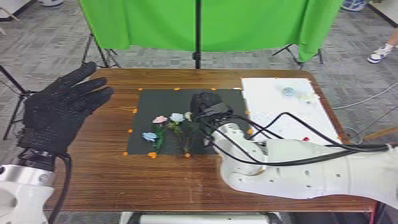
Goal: Arrange flowers
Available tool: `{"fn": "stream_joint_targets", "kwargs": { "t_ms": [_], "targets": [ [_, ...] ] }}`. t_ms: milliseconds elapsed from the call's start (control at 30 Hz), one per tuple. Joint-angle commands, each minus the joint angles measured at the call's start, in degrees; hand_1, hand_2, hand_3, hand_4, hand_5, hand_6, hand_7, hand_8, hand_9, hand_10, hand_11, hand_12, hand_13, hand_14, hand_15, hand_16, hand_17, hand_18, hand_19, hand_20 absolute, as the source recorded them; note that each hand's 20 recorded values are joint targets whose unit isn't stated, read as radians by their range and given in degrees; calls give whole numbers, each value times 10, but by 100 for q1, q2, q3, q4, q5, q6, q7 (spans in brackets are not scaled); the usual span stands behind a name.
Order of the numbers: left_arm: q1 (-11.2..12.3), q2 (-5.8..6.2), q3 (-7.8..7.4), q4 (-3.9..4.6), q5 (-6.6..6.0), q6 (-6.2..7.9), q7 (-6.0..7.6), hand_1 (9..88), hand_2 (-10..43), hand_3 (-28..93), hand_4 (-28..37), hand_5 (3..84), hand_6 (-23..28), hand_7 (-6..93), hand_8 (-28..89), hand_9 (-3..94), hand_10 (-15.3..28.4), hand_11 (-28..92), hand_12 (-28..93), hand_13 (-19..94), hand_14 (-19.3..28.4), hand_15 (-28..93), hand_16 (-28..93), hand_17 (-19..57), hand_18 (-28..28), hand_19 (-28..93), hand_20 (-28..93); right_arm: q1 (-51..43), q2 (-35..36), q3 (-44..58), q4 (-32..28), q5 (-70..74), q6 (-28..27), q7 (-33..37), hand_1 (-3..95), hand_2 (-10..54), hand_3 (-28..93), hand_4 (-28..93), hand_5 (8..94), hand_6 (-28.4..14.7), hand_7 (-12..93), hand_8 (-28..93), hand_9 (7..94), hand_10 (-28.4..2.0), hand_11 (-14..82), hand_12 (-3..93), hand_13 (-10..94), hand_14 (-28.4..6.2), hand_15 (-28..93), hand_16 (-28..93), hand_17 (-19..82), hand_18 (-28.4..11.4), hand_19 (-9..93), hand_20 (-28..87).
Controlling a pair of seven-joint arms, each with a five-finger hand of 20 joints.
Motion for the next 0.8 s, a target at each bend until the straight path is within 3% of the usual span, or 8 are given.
{"fn": "stream_joint_targets", "kwargs": {
  "t_ms": [33, 267, 533, 633, 700, 800],
  "targets": [
    [-47, 71, 38, 82, 5, -115, 69, 237, 79, 759, -223, 366, 106, 155, -99, 321, 219, 271, 107, 237, 284, 501, -93, -93, 284, 617, 21, 269, -231, -62, 175, 111, 53, 91, 522, -95, 674, -283, 882, 47, 142, 28, 937, -57, 243, 207, 869, -21, 570, 212, 385, -163, 913, 74],
    [-55, 121, 47, 91, -8, -94, 159, 237, 79, 760, -223, 367, 105, 156, -99, 320, 219, 271, 107, 237, 284, 501, -93, -93, 284, 616, 21, 364, -429, -246, 233, 240, -89, 98, 522, -95, 666, -283, 876, 49, 140, 21, 937, -56, 238, 211, 865, -23, 576, 213, 380, -163, 913, 77],
    [-120, 111, 88, 119, -5, -140, 118, 237, 79, 760, -223, 366, 105, 157, -99, 320, 218, 272, 107, 237, 284, 502, -93, -93, 284, 616, 20, 320, -464, -276, 248, 341, -264, 97, 512, -95, 655, -283, 849, 41, 138, 9, 937, -57, 209, 233, 855, -27, 584, 208, 371, -164, 910, 84],
    [-85, 137, 94, 113, -32, -66, 150, 237, 79, 760, -223, 366, 105, 156, -99, 320, 218, 272, 107, 237, 284, 501, -94, -93, 284, 616, 20, 266, -447, -211, 247, 335, -363, 84, 506, -95, 649, -283, 828, 35, 138, 4, 934, -58, 198, 239, 848, -28, 589, 207, 367, -166, 908, 89],
    [-58, 116, 66, 111, -29, -120, 135, 237, 79, 759, -224, 366, 105, 156, -99, 321, 219, 272, 107, 237, 284, 502, -94, -93, 284, 617, 19, 237, -446, -191, 245, 305, -412, 107, 502, -95, 650, -283, 821, 32, 137, 4, 929, -62, 200, 240, 844, -28, 592, 207, 363, -168, 908, 91],
    [-79, 123, 91, 115, -32, -94, 115, 237, 79, 760, -223, 366, 105, 157, -99, 321, 219, 272, 107, 237, 284, 502, -94, -93, 284, 618, 19, 211, -437, -142, 241, 395, -445, 66, 497, -95, 646, -283, 808, 28, 136, 2, 921, -66, 205, 238, 838, -27, 594, 206, 359, -169, 907, 92]
  ]
}}
